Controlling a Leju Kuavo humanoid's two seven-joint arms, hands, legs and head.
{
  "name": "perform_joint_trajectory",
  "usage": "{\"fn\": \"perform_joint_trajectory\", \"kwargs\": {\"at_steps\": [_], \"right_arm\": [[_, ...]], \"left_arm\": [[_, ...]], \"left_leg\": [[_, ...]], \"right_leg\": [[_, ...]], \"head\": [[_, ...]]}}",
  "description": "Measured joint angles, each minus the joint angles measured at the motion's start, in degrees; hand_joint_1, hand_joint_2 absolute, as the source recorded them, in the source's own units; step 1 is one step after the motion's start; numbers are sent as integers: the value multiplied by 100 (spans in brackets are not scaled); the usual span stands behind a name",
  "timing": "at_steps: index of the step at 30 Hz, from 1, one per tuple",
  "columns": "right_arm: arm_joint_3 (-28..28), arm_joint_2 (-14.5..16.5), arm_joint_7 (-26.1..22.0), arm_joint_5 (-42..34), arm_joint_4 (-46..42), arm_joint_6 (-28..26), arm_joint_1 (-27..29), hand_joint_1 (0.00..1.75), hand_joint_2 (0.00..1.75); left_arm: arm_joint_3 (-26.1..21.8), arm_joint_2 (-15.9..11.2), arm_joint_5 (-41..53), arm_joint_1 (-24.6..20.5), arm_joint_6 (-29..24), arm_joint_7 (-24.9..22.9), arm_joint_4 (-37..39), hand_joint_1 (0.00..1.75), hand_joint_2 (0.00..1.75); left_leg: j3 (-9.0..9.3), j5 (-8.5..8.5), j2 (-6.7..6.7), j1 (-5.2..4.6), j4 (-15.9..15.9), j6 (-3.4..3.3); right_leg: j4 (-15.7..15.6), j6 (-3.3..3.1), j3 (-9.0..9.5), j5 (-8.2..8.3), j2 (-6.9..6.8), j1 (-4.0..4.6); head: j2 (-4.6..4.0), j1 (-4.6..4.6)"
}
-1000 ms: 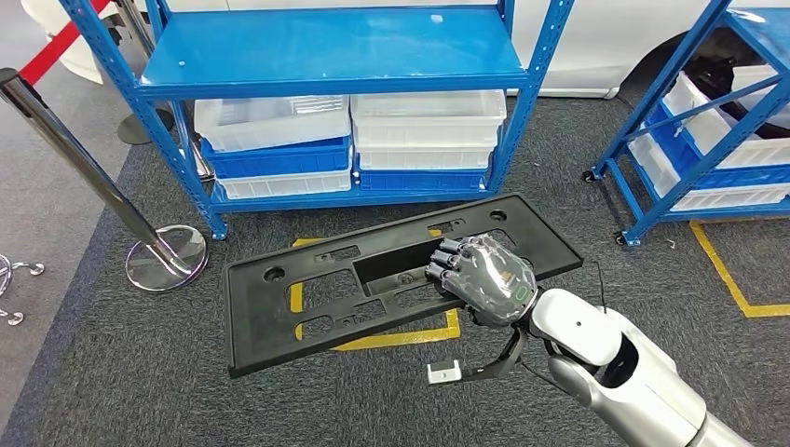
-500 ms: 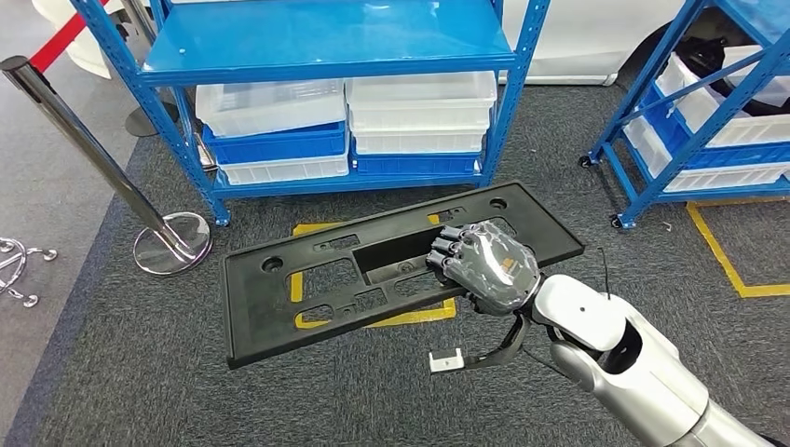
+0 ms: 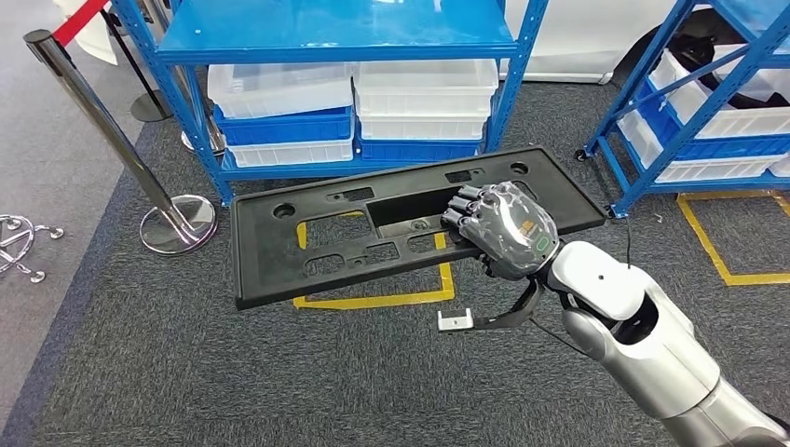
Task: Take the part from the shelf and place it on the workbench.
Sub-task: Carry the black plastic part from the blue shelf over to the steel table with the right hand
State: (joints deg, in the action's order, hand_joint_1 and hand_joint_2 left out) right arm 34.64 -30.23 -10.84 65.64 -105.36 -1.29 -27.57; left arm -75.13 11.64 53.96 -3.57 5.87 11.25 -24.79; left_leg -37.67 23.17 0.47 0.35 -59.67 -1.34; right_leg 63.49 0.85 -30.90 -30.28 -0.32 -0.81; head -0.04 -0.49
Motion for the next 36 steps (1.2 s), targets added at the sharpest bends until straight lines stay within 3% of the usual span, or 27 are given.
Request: {"fn": "perform_joint_trajectory", "kwargs": {"at_steps": [2,4,5,6,9,10,11,12,14,16,17,18,20,21,22,24,25,26,27,28,29,30,31,32,33,35,36], "right_arm": [[-26,0,-1,0,-1,4,-42,175,175],[-38,0,-2,-1,2,7,-63,175,175],[-39,1,-3,-1,3,10,-76,175,175],[-40,1,-3,-3,5,13,-86,175,175],[-50,1,-7,-27,18,19,-122,175,175],[-54,1,-10,-39,27,20,-130,175,175],[-58,1,-13,-49,37,21,-137,175,175],[-64,1,-16,-57,45,22,-142,175,175],[-85,0,-19,-78,51,22,-149,175,175],[-121,-3,-20,-96,51,20,-156,175,175],[-139,-4,-20,-102,54,20,-161,175,175],[-154,-7,-20,-107,56,20,-166,175,175],[-164,-18,-23,-117,69,21,-164,175,175],[-166,-30,-27,-121,78,21,-158,175,175],[-168,-40,-31,-123,87,22,-152,175,175],[-173,-56,-35,-129,105,21,-145,175,175],[-175,-58,-35,-132,114,21,-141,175,175],[-176,-60,-35,-135,122,20,-136,175,175],[-178,-61,-36,-136,129,20,-131,175,175],[-179,-62,-37,-136,133,20,-127,175,175],[-181,-63,-39,-136,134,20,-125,175,175],[-183,-63,-45,-137,134,21,-127,175,175],[-188,-63,-50,-137,133,24,-134,175,175],[-193,-63,-55,-139,133,27,-140,175,175],[-198,-64,-62,-141,134,34,-145,175,175],[-203,-69,-72,-149,142,56,-148,175,175],[-203,-71,-80,-152,145,70,-150,175,175]], "left_arm": [[-3,2,4,2,1,2,0,0,175],[-9,1,4,9,-1,2,0,0,175],[-11,1,4,12,-3,2,0,0,175],[-14,1,4,14,-4,1,0,0,175],[-17,-1,4,12,-8,-2,0,0,175],[-18,-2,4,11,-9,-2,0,0,175],[-19,-3,5,9,-10,-2,0,0,175],[-19,-4,5,6,-8,-1,0,0,175],[-19,-5,7,-1,0,3,-1,0,175],[-20,-11,7,-10,14,10,-5,0,175],[-20,-14,7,-15,19,14,-8,0,175],[-21,-16,7,-15,24,16,-10,0,175],[-25,-15,7,-12,29,16,-10,0,175],[-28,-14,7,-10,30,15,-10,0,175],[-32,-13,7,-7,32,13,-10,0,175],[-40,-13,6,0,36,13,-11,0,175],[-46,-13,5,4,45,19,-12,0,175],[-54,-13,5,6,59,27,-15,0,175],[-61,-12,4,6,75,34,-19,0,175],[-68,-10,4,6,91,39,-22,0,175],[-74,-8,4,3,101,40,-25,0,175],[-79,-3,4,1,104,41,-31,0,175],[-84,3,3,0,102,42,-37,0,175],[-91,8,1,-1,98,42,-45,0,175],[-98,12,-2,0,95,42,-54,0,175],[-112,14,-7,6,93,37,-68,0,175],[-115,17,-8,10,93,32,-73,0,175]], "left_leg": [[-55,-106,-5,-8,2,63],[-82,-180,-12,-9,29,129],[-115,-88,-17,-6,-14,160],[-163,115,-23,-2,-140,186],[-326,979,-24,25,-1034,245],[-336,1079,-24,28,-1342,259],[-289,1021,-24,28,-1529,266],[-172,855,-24,28,-1556,264],[333,574,-30,26,-1070,223],[964,711,-38,3,-185,162],[1144,811,-44,-15,128,133],[1208,843,-47,-35,311,107],[1102,695,-32,-28,384,29],[1030,601,-17,-14,410,-23],[943,503,0,3,428,-68],[738,332,21,4,410,-124],[626,261,26,0,393,-130],[511,195,29,-2,371,-128],[393,134,30,-3,343,-119],[274,80,30,-1,307,-104],[168,26,29,0,258,-83],[76,-15,25,-7,197,-57],[9,-51,21,-15,140,-24],[-33,-94,19,-20,99,11],[-62,-139,17,-24,79,49],[-105,-202,13,-8,72,125],[-145,-121,8,1,9,158]], "right_leg": [[-379,-36,188,-109,12,37],[-436,-95,120,-20,-2,31],[-453,-143,63,47,-13,17],[-470,-192,-6,124,-25,1],[-468,-266,-267,356,-33,4],[-458,-264,-367,430,-34,11],[-443,-257,-473,504,-36,15],[-424,-246,-581,575,-39,17],[-382,-214,-774,709,-41,20],[-360,-165,-881,832,-45,28],[-378,-136,-899,903,-53,24],[-417,-103,-909,986,-60,19],[-501,-35,-952,1076,-50,17],[-445,-8,-1003,940,-34,17],[-271,14,-1067,672,-18,14],[427,51,-1189,1,-5,-7],[812,71,-1216,-151,-5,-14],[1114,89,-1206,-111,-4,-19],[1278,102,-1143,78,-4,-28],[1265,108,-1005,311,-4,-38],[1075,105,-771,442,-5,-48],[670,94,-405,388,-6,-47],[180,70,-33,181,-9,-42],[-223,41,254,-36,-9,-29],[-505,9,429,-191,-8,-11],[-587,-77,399,-175,-12,-10],[-594,-128,356,-126,-19,-16]], "head": [[1,-1],[1,1],[0,-1],[1,-2],[1,-6],[0,-6],[0,-6],[0,-6],[1,-7],[1,-6],[1,-6],[0,-6],[0,-2],[0,2],[0,7],[0,10],[1,11],[1,11],[1,11],[1,11],[0,10],[0,10],[0,10],[0,9],[0,8],[0,8],[0,8]]}}
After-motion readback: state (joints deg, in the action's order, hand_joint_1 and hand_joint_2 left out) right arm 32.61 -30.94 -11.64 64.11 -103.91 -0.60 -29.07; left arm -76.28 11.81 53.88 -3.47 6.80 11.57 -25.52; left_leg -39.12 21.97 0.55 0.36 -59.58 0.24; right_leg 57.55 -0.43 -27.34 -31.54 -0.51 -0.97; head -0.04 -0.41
